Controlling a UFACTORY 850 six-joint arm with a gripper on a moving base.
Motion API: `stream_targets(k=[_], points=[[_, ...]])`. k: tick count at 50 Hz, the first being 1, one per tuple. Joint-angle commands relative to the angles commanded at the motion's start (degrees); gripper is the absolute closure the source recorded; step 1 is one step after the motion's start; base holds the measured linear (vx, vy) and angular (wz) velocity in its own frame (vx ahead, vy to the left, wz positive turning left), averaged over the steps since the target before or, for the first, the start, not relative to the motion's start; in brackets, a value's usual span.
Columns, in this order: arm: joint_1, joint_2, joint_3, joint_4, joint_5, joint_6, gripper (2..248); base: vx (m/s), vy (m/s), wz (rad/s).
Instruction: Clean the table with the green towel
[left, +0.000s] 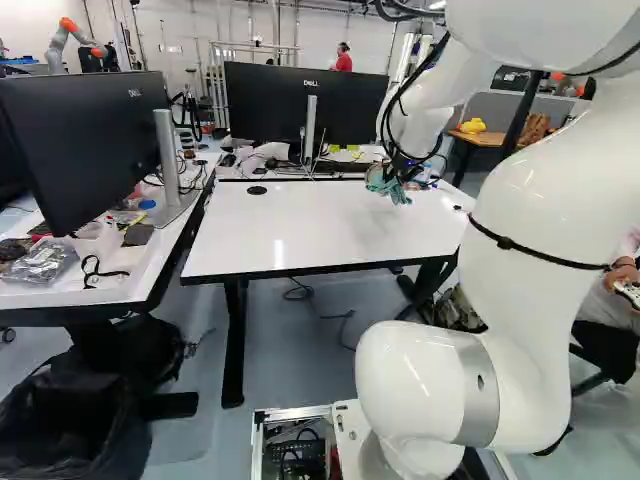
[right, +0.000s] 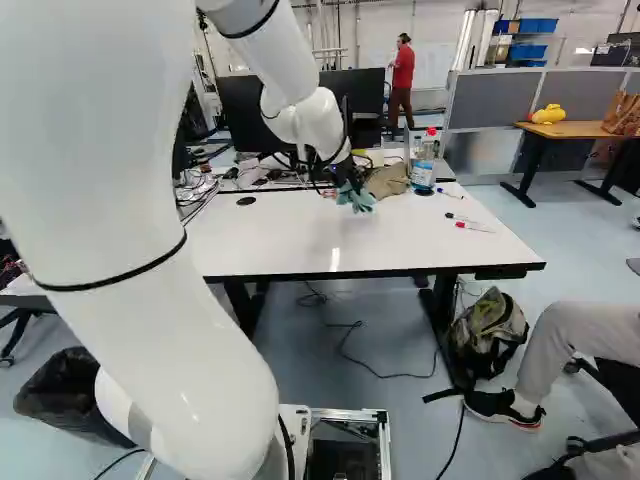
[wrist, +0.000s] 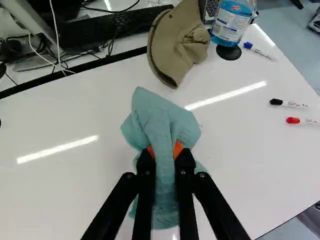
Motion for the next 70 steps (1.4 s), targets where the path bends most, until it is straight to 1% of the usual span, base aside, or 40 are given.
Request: stream_targets(k=[10,22,70], points=[[-0.85,-2.47,-2.74,0.00,0.00,0.00,200,0.000,0.000,0.000],[-1.93,-3.19,-3.52,0.00,0.00,0.00,200,0.000,0.000,0.000],[-1.97,-9.65,-4.36,0.00,0.00,0.00,200,0.000,0.000,0.000]])
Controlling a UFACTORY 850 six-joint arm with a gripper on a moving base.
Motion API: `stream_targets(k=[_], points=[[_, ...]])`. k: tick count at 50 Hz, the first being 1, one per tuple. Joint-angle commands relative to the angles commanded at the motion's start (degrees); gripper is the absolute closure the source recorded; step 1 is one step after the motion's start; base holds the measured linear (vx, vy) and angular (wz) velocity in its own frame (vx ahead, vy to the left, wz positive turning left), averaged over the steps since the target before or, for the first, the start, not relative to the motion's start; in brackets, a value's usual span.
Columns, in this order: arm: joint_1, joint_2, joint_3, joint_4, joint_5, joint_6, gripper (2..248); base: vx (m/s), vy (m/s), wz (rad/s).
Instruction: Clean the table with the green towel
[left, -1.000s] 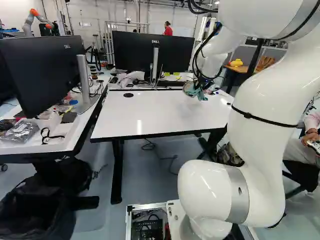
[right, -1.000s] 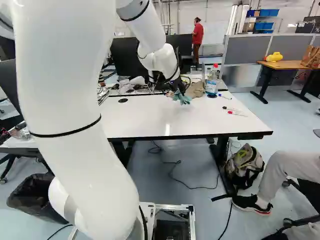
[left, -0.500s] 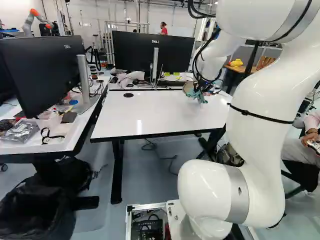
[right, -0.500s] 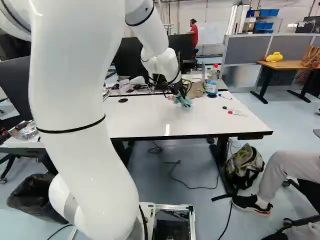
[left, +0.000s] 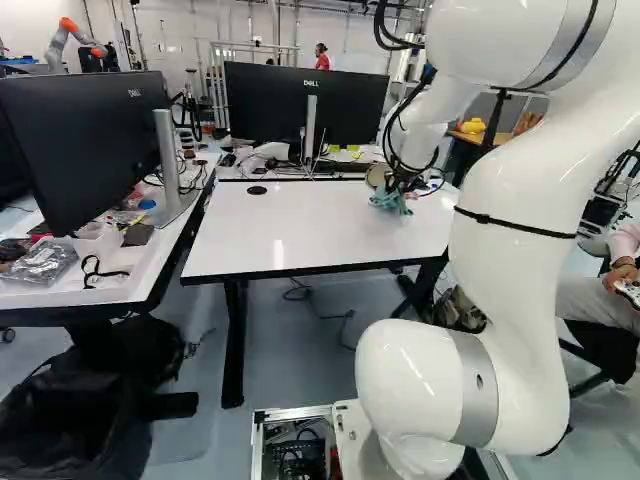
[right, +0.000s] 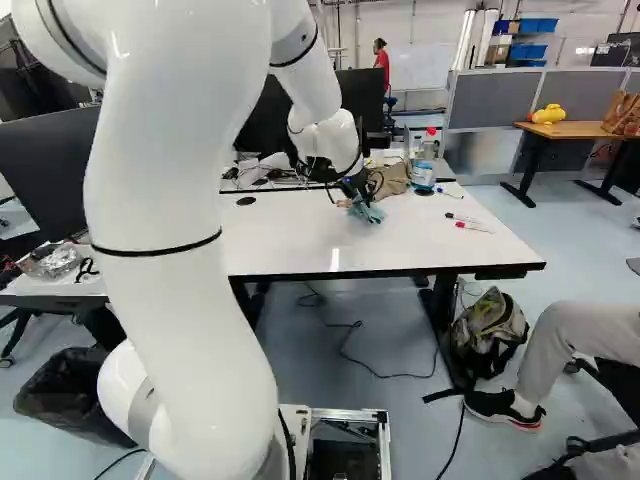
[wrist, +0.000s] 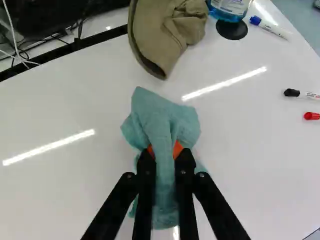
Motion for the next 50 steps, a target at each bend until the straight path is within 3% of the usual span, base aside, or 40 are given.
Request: stream_targets(k=[15,50], points=[[0.00,-2.33,-0.50,0.00,0.00,0.00,200,0.000,0.000,0.000],[0.00,-2.33,-0.50,0.00,-2.60,0.00,200,0.000,0.000,0.000]])
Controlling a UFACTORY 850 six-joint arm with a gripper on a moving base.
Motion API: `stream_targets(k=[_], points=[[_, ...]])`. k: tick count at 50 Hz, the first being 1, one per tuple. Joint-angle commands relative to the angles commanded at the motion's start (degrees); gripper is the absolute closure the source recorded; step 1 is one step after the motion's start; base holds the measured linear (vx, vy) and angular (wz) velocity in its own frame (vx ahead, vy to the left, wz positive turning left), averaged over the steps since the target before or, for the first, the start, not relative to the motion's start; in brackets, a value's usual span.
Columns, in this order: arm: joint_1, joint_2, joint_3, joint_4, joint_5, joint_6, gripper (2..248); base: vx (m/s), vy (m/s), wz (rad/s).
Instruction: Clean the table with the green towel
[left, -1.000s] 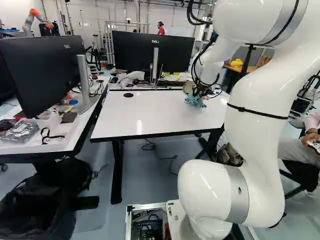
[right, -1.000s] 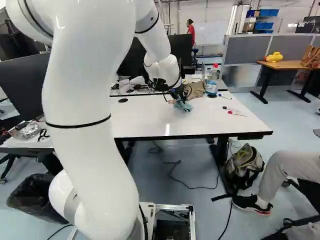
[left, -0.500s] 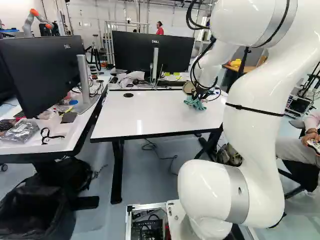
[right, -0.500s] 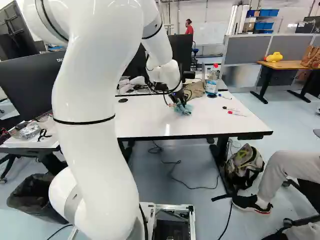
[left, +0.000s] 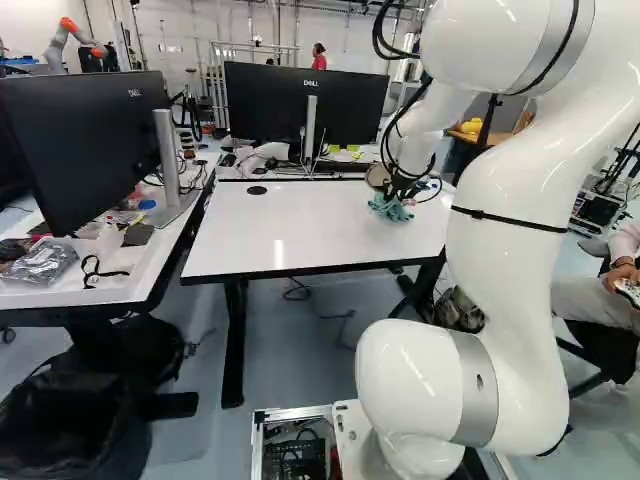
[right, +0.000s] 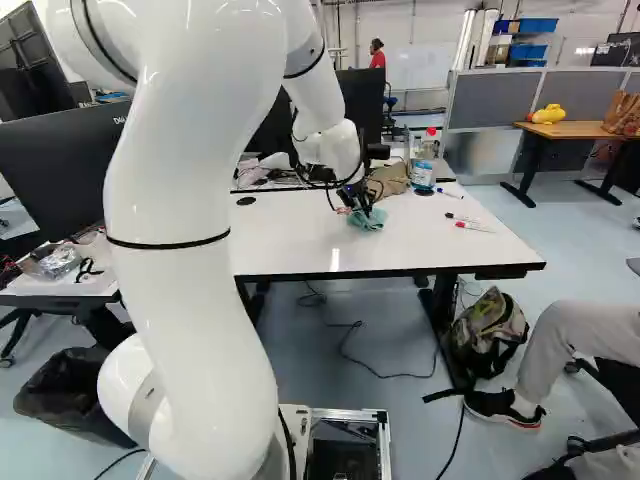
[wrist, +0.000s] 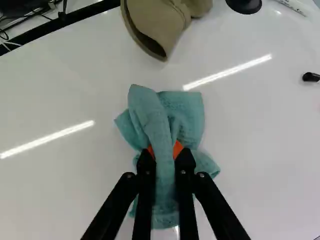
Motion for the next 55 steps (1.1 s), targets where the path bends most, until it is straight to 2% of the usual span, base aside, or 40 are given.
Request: stream_targets(k=[38,55], points=[[-0.02,0.07,0.09,0.00,-1.23,0.00,200,0.000,0.000,0.000],[-1.11,3.17,3.95,0.00,-1.23,0.00,200,0.000,0.000,0.000]])
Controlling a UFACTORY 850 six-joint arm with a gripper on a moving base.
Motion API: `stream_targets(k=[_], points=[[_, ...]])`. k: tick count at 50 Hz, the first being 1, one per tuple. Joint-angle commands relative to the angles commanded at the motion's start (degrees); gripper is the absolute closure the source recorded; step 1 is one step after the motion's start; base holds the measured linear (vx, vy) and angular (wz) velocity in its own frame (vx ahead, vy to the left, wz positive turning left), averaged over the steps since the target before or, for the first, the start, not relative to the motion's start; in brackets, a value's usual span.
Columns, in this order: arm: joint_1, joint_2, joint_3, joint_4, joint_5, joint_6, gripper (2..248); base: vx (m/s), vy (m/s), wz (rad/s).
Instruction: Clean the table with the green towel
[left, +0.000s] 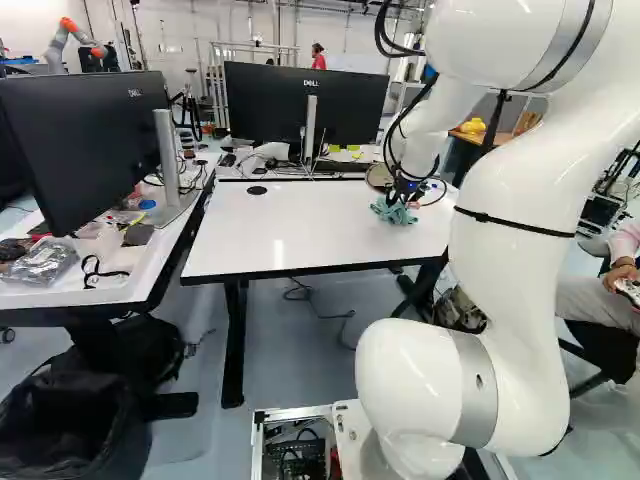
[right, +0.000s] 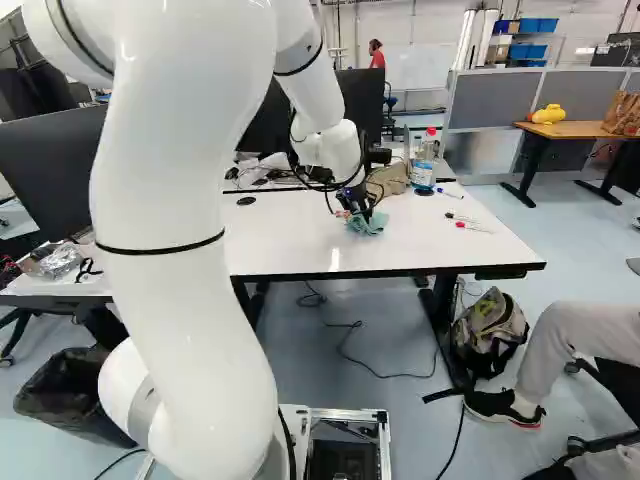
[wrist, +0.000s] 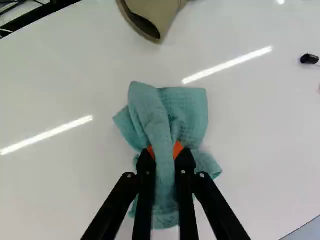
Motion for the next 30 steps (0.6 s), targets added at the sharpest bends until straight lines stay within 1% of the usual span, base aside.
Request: stream_targets(k=[8,30], points=[[-1.08,0.98,1.20,0.00,0.00,0.00,200,0.000,0.000,0.000],[-4.62,-1.56,-1.92,0.00,0.00,0.00,200,0.000,0.000,0.000]])
